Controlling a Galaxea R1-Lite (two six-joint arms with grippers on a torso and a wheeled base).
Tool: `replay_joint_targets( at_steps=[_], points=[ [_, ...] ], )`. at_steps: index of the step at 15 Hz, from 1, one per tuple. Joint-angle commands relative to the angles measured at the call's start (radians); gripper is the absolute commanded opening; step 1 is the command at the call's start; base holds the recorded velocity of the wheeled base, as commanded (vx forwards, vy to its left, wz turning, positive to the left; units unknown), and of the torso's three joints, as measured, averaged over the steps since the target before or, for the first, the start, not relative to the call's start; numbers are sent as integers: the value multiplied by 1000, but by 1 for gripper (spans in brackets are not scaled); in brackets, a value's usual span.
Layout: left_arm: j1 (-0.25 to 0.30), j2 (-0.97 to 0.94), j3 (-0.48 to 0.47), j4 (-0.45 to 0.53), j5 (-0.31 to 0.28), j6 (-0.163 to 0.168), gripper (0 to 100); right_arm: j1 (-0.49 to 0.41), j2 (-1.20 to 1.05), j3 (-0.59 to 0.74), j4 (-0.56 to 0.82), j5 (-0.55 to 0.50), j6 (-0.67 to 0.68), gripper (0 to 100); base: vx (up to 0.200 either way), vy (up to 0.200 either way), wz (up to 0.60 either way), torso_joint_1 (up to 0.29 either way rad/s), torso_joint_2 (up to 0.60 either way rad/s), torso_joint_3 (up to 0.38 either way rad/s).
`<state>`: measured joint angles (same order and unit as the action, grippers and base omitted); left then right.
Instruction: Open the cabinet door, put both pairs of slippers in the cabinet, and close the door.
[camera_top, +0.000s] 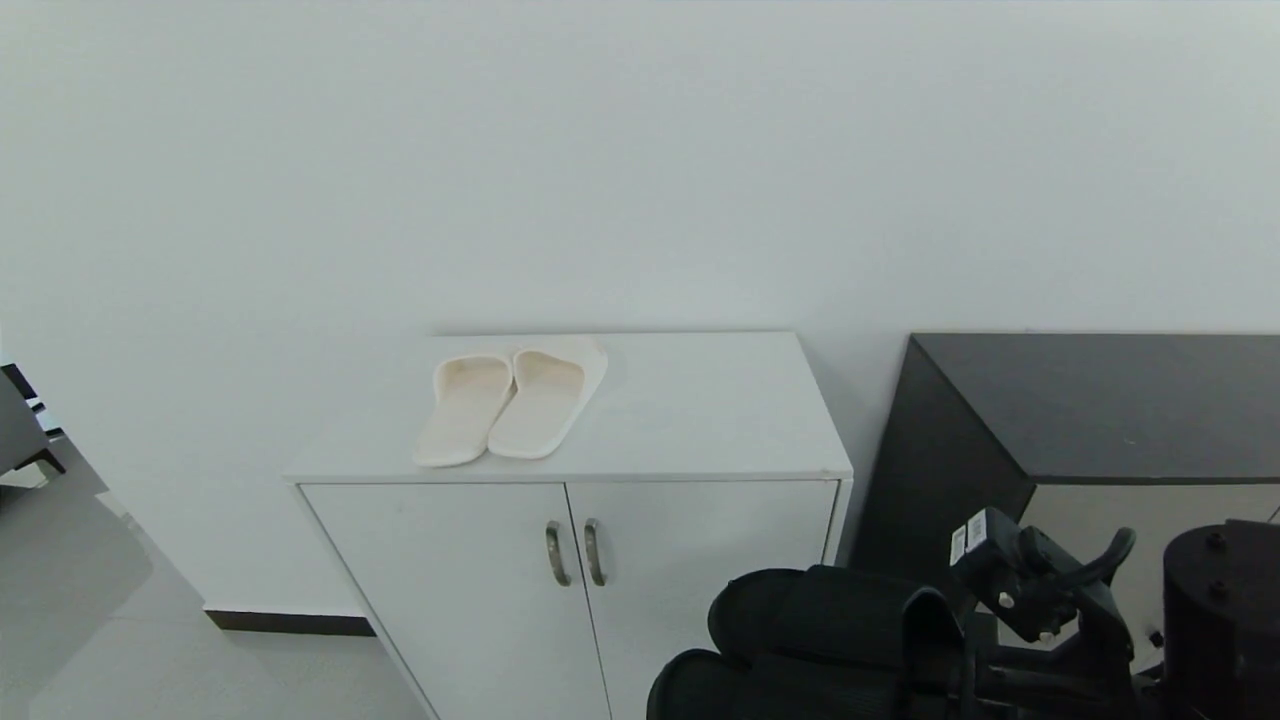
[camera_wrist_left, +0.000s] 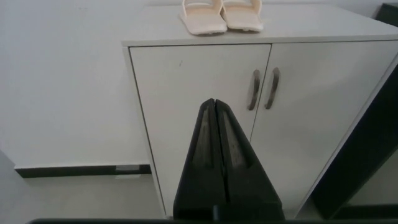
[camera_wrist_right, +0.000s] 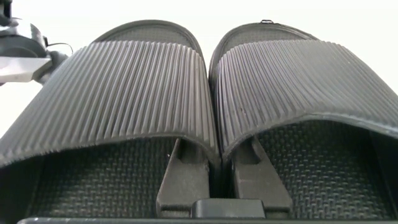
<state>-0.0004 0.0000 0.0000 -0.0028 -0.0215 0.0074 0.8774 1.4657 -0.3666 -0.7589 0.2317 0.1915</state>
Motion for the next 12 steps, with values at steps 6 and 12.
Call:
replay_joint_targets(
  at_steps=[6,12],
  points=[
    [0,0,0,0,0,-3,100,0,2,15,0,11,-1,0,0,0,0,-240,528,281],
    [0,2,0,0,-40,54,100,11,-18,23,-11,9,-4,0,0,0,0,-226,518,290]
  ],
)
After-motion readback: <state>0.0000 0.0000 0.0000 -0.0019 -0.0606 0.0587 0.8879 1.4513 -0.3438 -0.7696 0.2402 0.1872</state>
